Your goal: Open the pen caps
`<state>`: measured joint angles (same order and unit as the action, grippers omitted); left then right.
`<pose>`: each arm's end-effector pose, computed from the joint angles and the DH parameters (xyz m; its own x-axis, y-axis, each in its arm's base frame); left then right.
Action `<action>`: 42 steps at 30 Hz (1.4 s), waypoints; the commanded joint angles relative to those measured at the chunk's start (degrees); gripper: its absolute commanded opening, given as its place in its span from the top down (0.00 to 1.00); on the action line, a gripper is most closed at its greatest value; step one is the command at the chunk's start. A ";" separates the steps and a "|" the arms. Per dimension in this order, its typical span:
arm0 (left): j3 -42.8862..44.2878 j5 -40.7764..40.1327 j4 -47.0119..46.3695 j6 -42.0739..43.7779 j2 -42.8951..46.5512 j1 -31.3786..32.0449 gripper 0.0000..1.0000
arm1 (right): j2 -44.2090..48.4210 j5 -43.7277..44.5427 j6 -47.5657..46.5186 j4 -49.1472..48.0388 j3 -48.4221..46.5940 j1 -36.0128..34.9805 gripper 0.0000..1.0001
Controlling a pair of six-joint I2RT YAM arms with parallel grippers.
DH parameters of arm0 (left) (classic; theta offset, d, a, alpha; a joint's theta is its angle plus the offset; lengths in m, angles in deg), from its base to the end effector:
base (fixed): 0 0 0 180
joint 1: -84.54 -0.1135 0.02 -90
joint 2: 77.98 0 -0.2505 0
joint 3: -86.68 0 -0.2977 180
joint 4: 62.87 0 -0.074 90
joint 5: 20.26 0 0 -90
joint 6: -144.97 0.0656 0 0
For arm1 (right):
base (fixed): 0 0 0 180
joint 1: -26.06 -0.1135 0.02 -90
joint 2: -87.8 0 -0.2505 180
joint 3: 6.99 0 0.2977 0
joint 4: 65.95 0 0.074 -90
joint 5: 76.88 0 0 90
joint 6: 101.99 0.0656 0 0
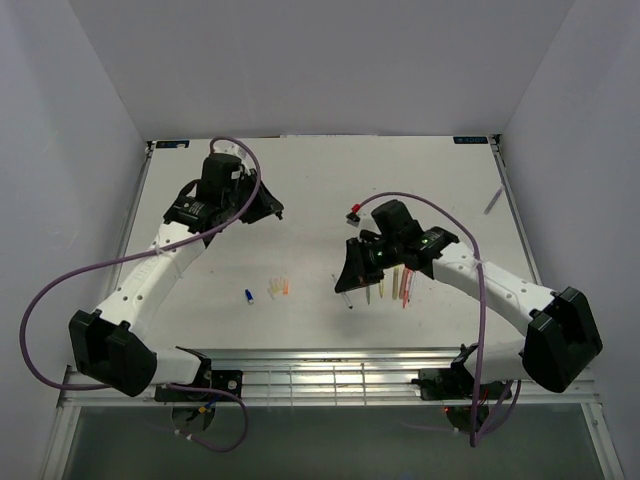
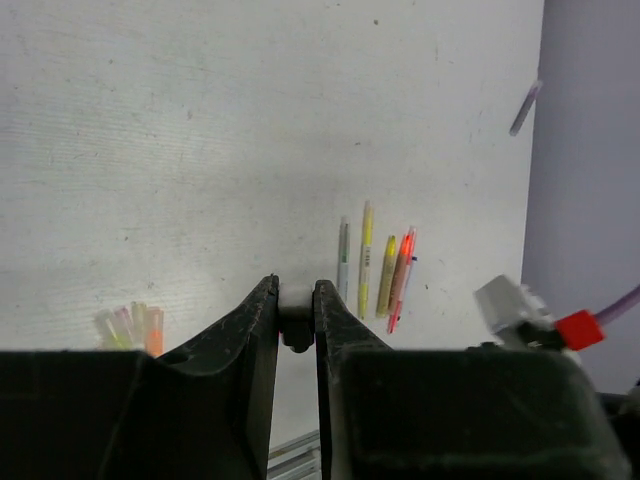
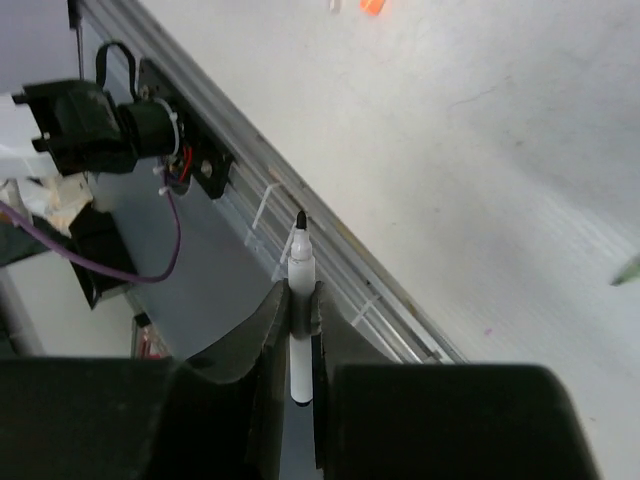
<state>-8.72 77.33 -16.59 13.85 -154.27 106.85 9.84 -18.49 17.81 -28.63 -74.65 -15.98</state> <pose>0.3342 -0.1465 0.3144 -0.7396 -0.4011 -0.5404 -0.0183 0.8147 -0.5797 0.2356 0.2587 0.2093 -0.8899 -0.2325 -0.3925 -0.4499 0.5894 0.6710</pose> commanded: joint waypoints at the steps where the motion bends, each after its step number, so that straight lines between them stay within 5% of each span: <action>1: -3.09 0.39 1.38 4.02 2.63 -0.07 1.00 | 4.82 3.30 -0.79 2.95 1.01 5.55 0.92; 8: -11.26 8.31 -0.81 2.46 3.87 2.47 1.00 | 2.46 11.48 -7.56 12.63 -1.97 11.37 0.92; 18: -11.36 4.97 -1.70 -1.59 -2.89 12.40 1.00 | -5.10 17.11 -5.46 4.63 -3.56 11.19 0.92; 42: -12.24 -5.22 3.05 2.36 -15.81 15.05 1.00 | -19.25 20.46 0.43 -3.63 -3.03 8.82 0.92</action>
<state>-21.03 74.73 -14.82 15.14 -170.23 121.51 -7.99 2.23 17.68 -29.89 -77.03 -6.95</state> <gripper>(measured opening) 0.274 0.135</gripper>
